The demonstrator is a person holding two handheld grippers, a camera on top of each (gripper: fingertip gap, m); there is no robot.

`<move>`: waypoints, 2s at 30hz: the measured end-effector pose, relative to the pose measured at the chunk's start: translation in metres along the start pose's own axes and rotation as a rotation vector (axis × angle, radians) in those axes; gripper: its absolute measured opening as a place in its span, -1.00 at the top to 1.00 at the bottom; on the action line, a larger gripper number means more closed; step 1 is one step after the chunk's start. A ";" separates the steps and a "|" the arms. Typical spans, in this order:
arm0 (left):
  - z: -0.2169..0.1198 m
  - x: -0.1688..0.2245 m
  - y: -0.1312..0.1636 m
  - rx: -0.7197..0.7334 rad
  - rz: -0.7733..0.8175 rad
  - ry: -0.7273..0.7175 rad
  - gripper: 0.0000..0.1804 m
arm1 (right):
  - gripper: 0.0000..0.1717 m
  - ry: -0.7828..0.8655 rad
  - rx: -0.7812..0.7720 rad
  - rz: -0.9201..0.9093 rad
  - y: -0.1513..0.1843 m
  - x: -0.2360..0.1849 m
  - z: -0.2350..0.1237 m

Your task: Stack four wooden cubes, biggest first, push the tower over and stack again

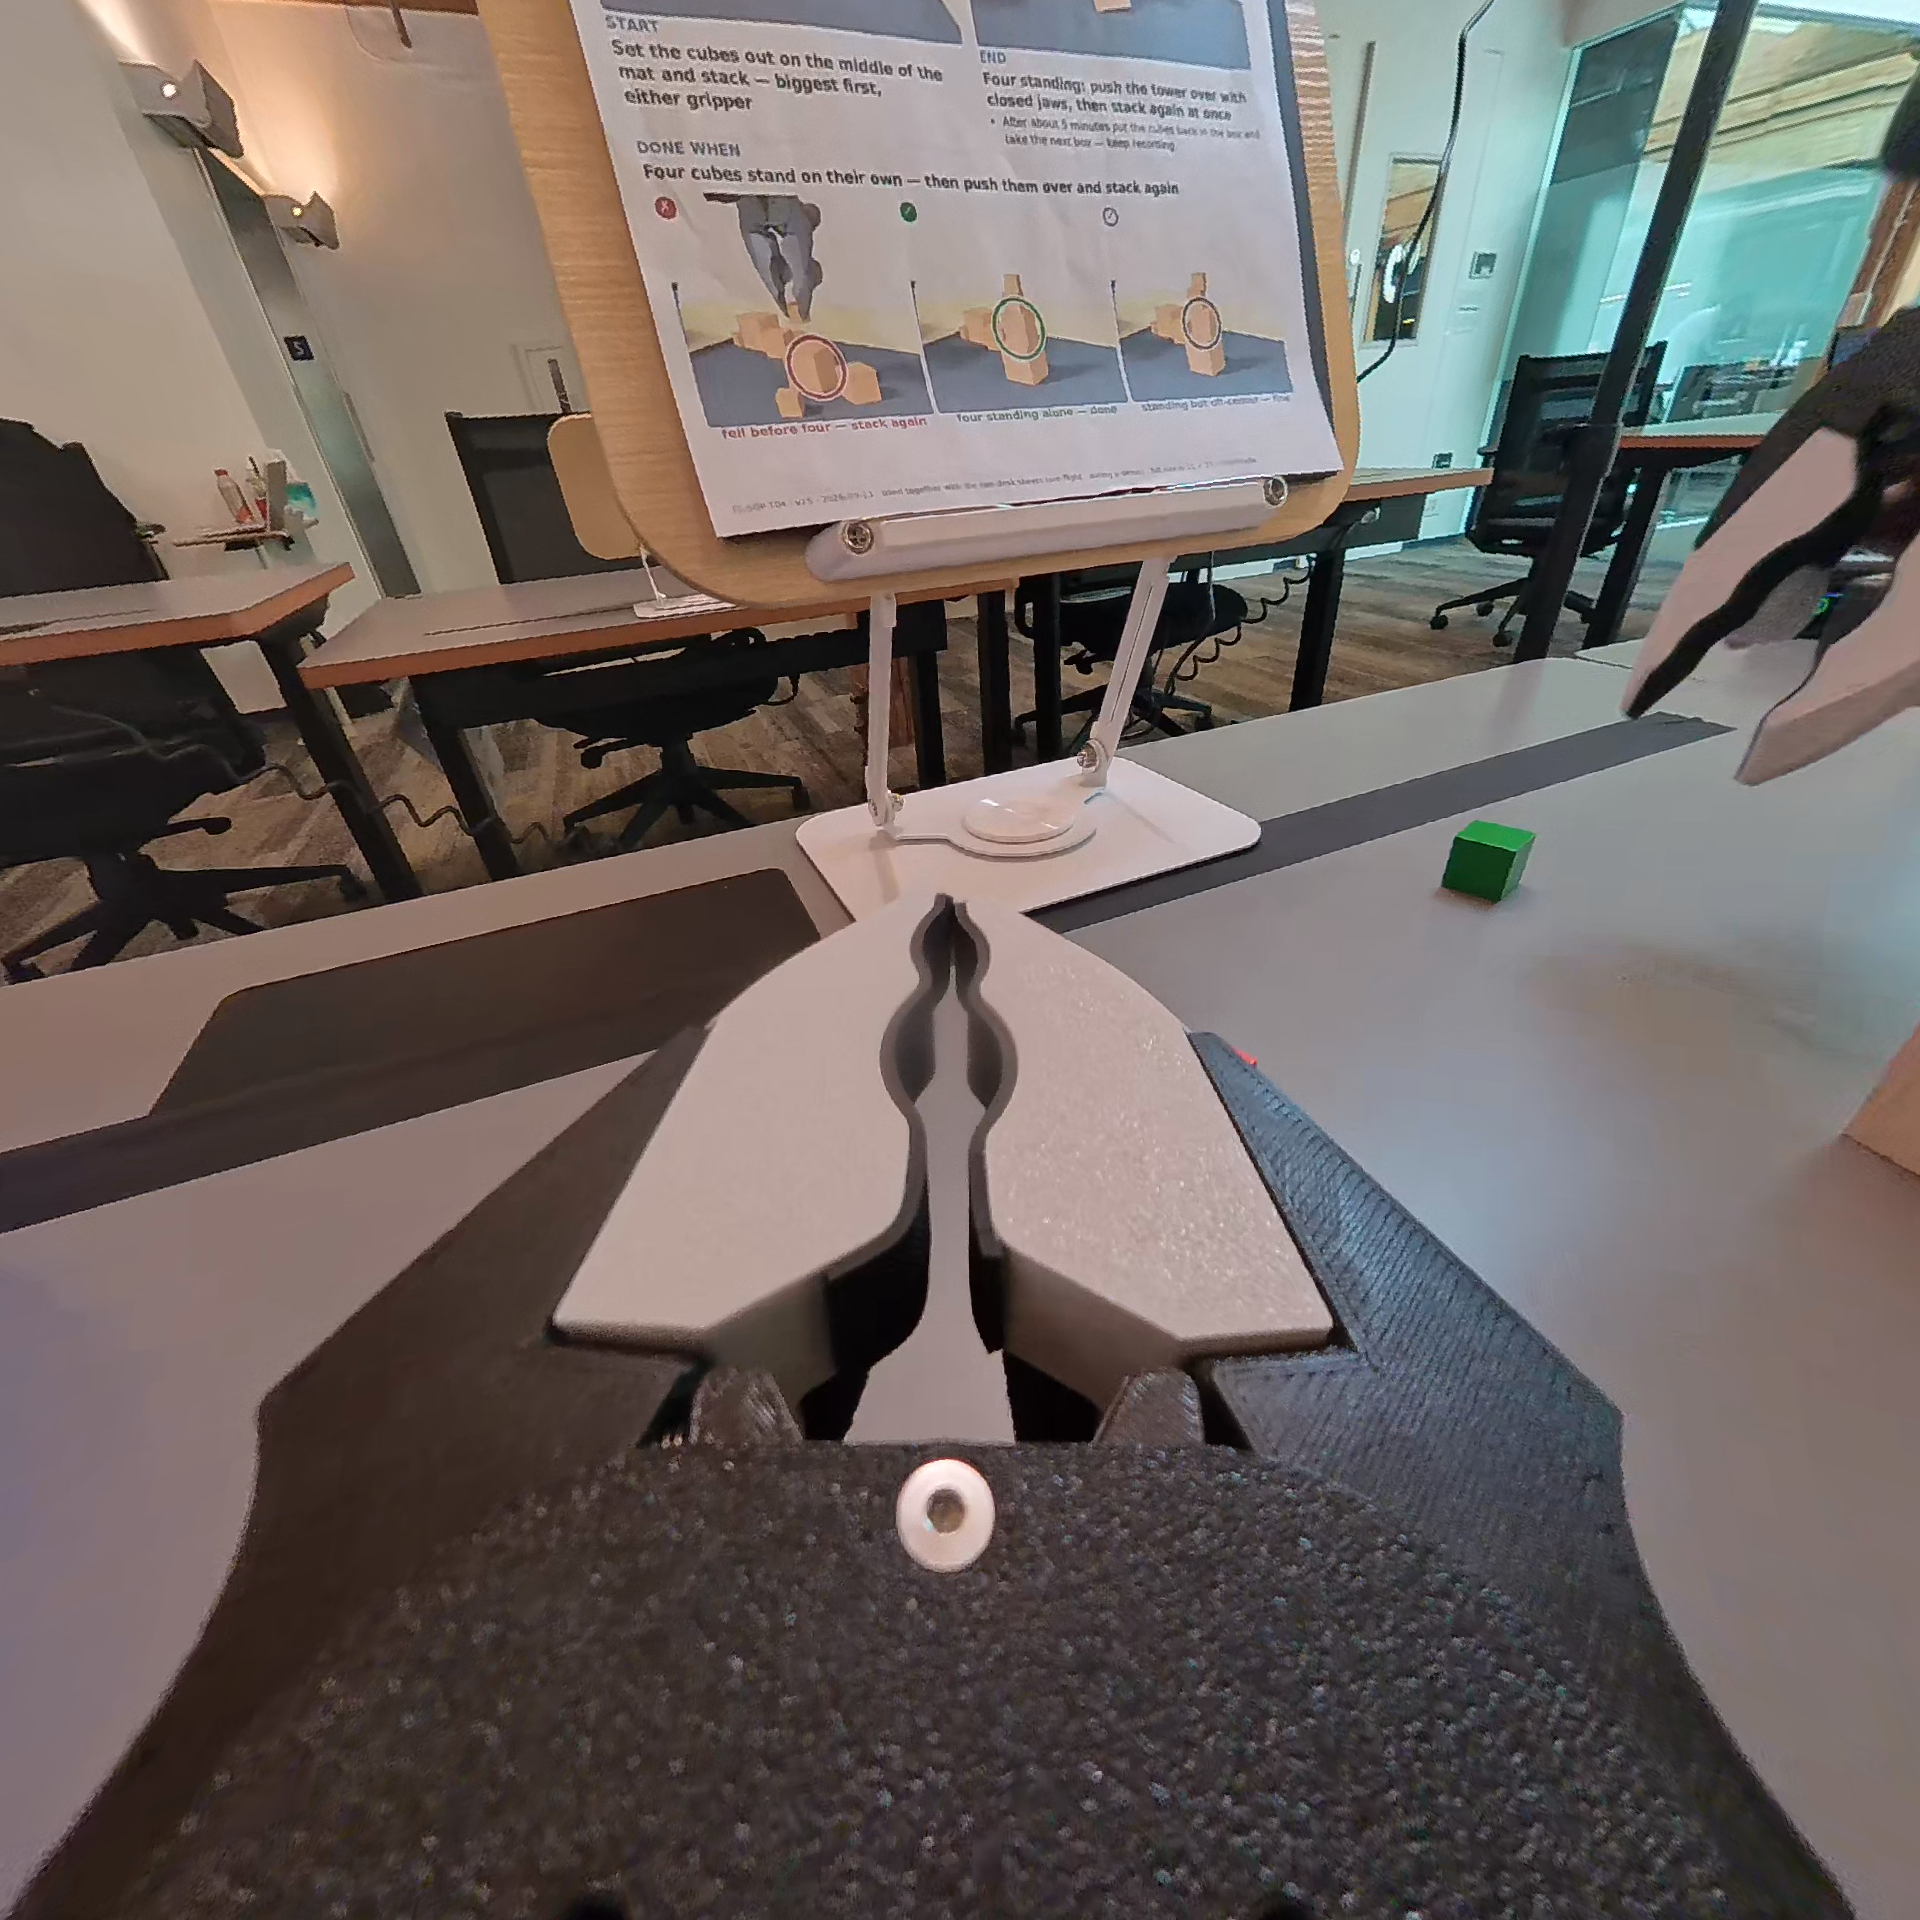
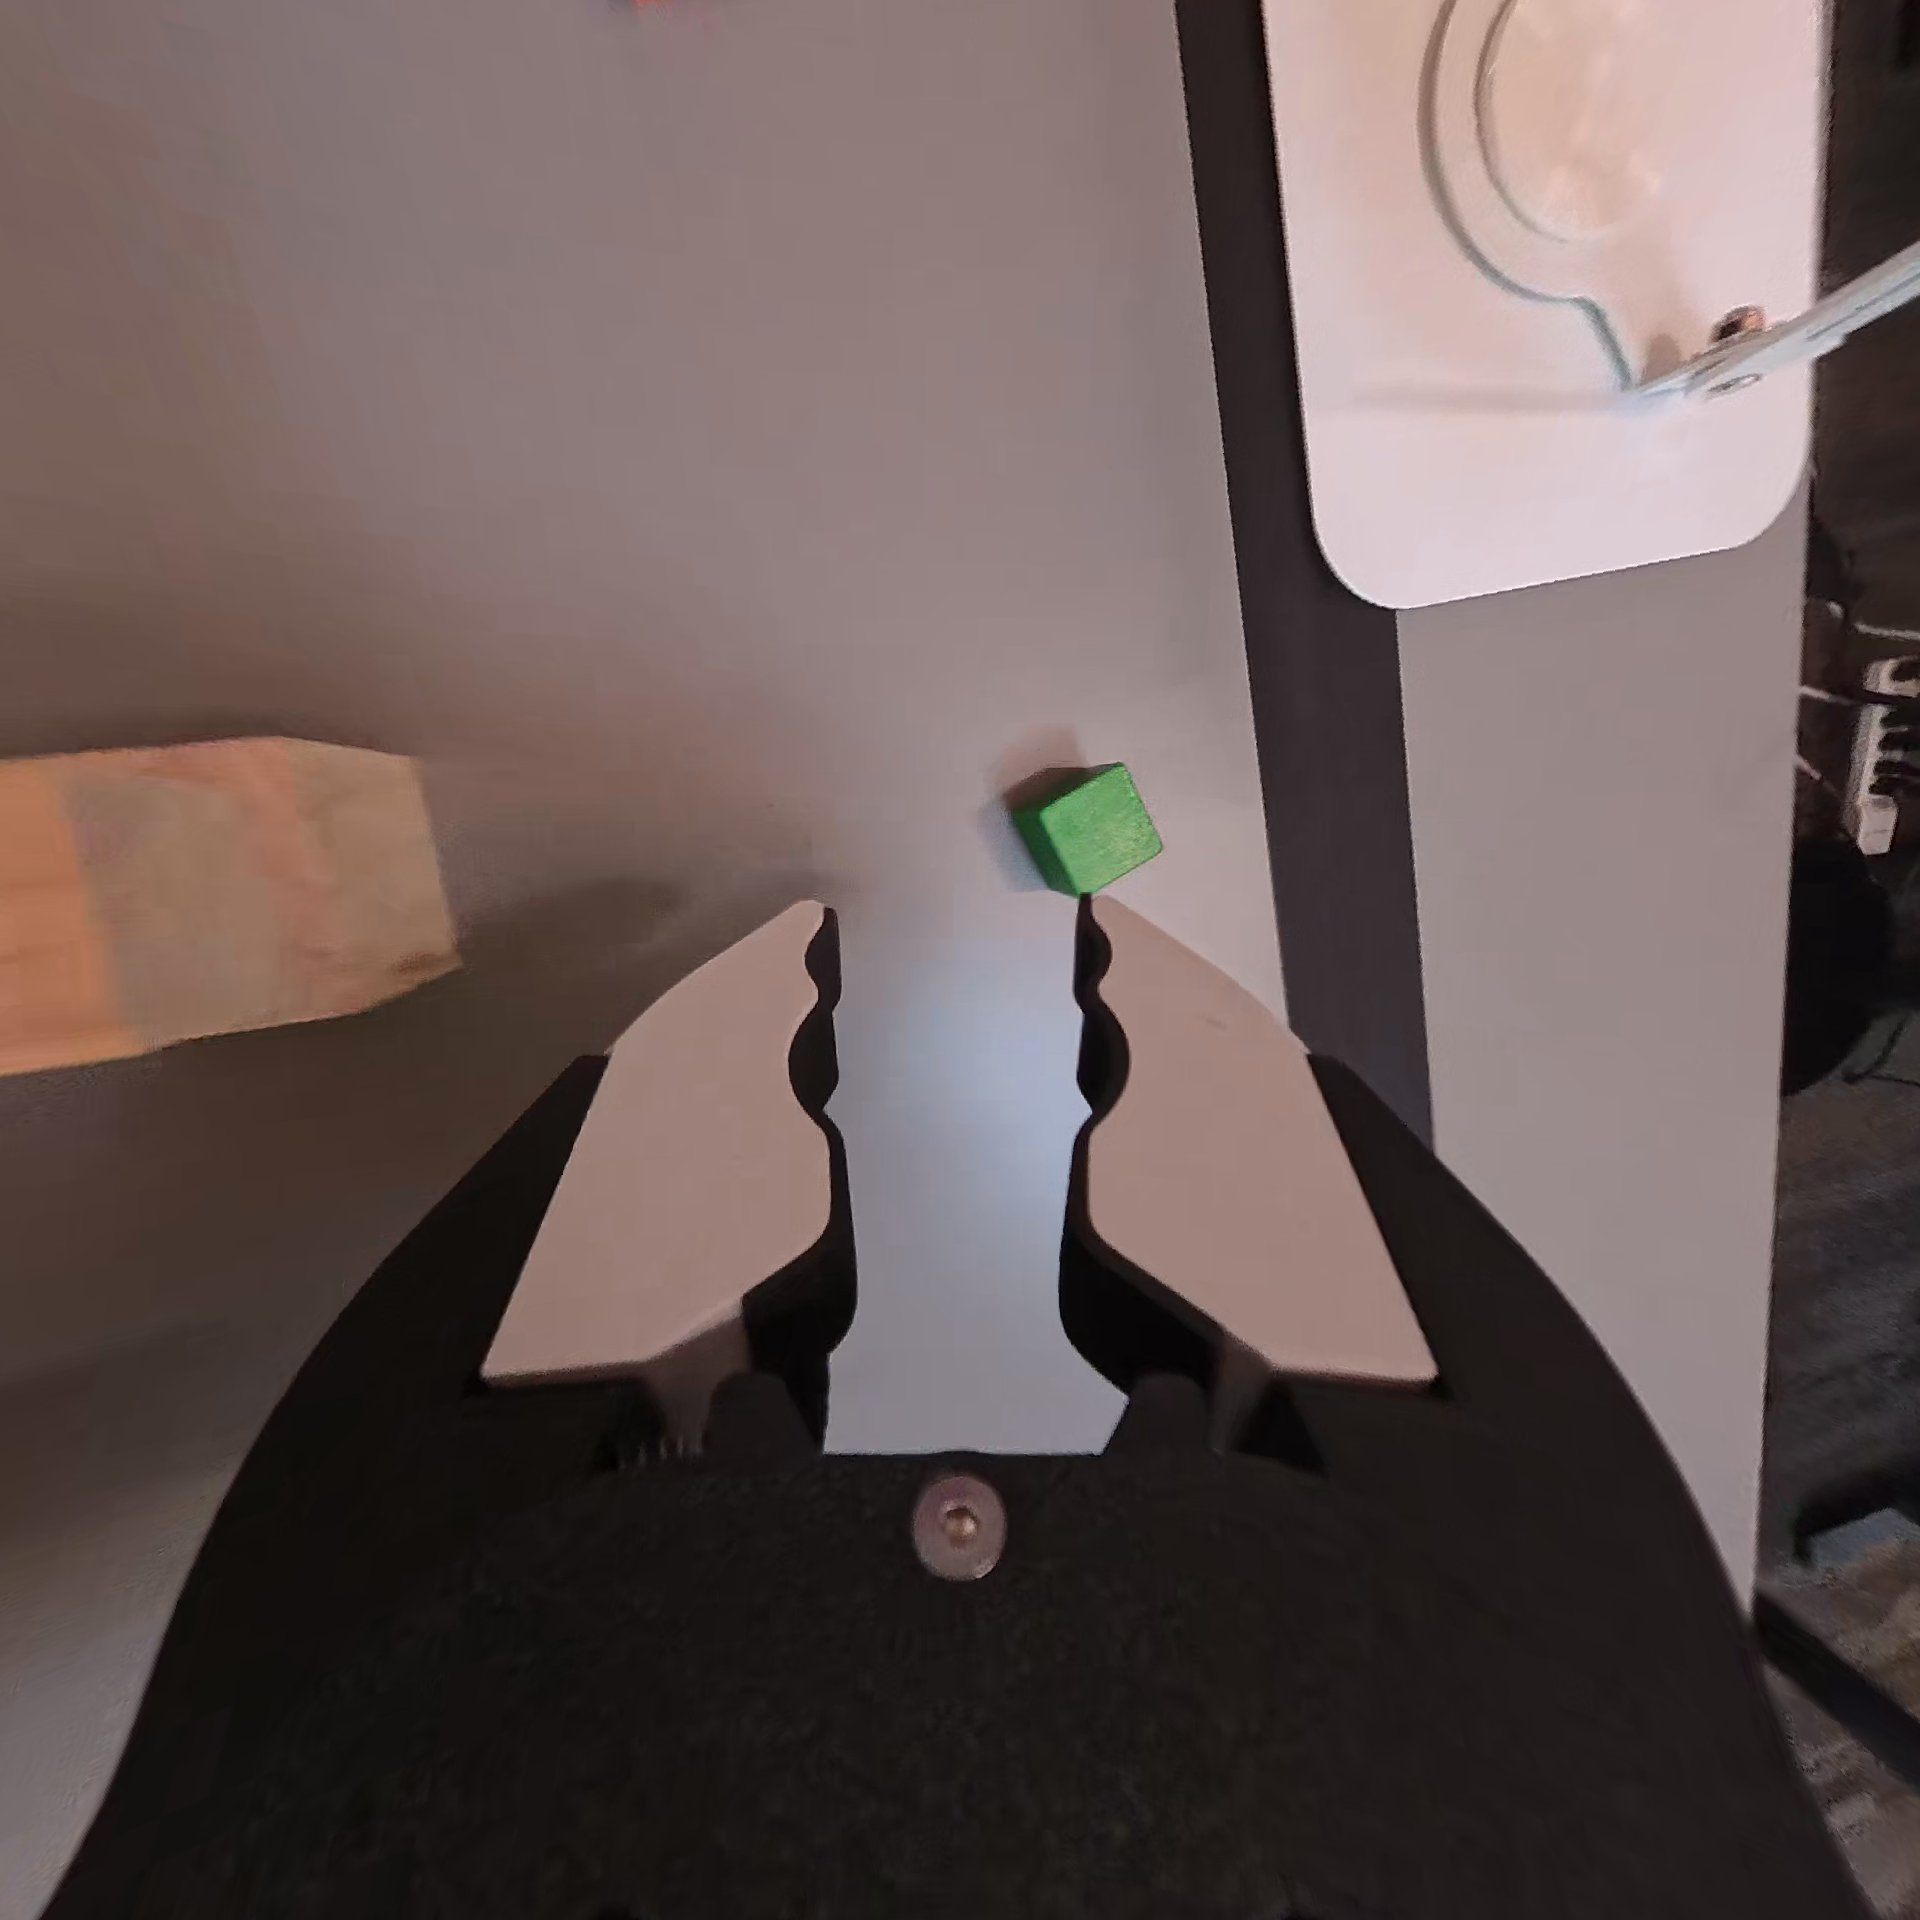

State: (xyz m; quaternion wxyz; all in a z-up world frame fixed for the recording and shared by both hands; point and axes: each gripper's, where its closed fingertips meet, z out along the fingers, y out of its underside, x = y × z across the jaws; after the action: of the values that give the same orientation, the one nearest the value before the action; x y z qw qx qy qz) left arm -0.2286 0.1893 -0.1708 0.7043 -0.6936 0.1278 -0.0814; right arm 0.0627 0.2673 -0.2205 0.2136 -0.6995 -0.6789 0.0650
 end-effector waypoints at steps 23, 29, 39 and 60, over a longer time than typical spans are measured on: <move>0.005 0.006 0.005 -0.019 0.001 0.040 1.00 | 0.68 -0.105 -0.033 -0.038 -0.011 0.002 -0.001; 0.003 0.007 -0.002 0.005 -0.001 0.036 1.00 | 0.67 -0.091 -0.053 0.022 -0.029 -0.072 -0.059; 0.000 0.005 -0.005 0.026 -0.028 0.033 1.00 | 0.67 -0.107 -0.110 0.018 -0.029 -0.127 -0.058; 0.000 0.003 -0.004 0.018 -0.027 0.031 1.00 | 0.67 -0.082 -0.114 0.069 -0.020 -0.128 -0.051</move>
State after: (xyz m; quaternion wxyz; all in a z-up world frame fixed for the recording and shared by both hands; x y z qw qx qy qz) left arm -0.2250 0.1886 -0.1668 0.7074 -0.6874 0.1285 -0.1029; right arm 0.0545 0.1316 -0.1923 0.1432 -0.7303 -0.6650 0.0620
